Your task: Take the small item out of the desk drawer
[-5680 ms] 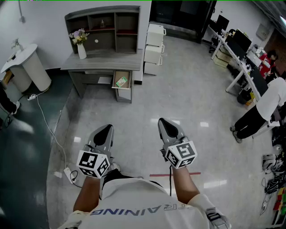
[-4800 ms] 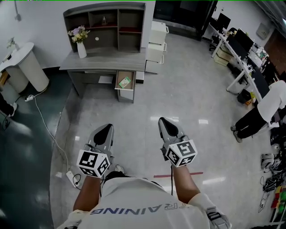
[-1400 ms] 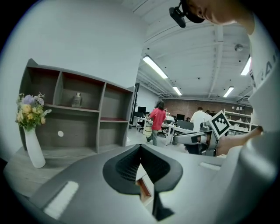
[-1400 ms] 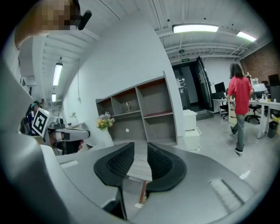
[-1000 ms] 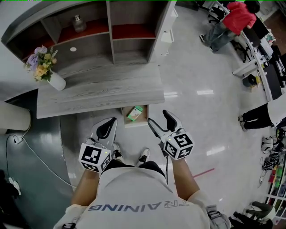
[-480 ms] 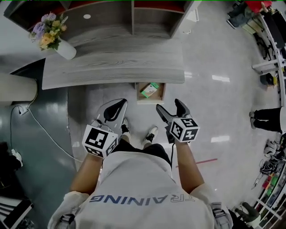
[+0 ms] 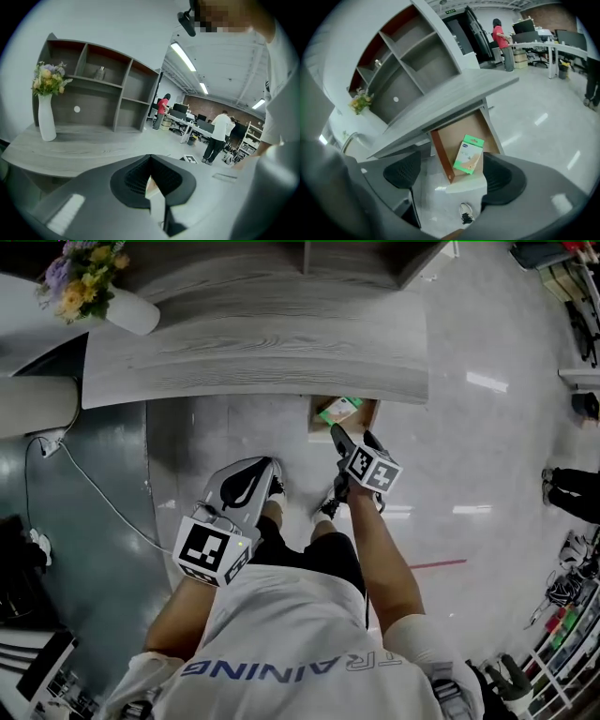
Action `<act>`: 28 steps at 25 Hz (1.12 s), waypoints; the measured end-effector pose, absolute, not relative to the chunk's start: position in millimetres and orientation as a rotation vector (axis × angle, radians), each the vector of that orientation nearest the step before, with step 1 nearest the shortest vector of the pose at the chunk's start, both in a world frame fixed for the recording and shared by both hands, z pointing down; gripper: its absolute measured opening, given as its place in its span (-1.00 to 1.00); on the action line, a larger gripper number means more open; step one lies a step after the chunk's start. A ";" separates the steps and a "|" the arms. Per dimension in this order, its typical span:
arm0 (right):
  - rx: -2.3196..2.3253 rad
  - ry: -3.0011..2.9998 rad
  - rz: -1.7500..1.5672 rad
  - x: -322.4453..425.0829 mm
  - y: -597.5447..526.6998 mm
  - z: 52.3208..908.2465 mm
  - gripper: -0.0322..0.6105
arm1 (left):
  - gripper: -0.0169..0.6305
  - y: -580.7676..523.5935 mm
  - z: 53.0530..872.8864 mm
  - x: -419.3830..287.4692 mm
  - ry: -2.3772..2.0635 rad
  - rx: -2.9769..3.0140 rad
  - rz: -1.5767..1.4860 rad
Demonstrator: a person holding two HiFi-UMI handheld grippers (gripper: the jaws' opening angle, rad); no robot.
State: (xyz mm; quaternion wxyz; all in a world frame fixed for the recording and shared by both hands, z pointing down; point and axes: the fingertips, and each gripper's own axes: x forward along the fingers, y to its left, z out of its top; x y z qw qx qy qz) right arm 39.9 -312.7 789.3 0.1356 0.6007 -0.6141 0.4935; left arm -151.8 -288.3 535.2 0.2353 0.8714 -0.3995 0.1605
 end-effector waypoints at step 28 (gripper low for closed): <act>1.926 -1.460 1.774 53.3 -360.6 916.2 0.14 | -0.95 -285.0 576.1 -214.9 -1.246 2.216 0.469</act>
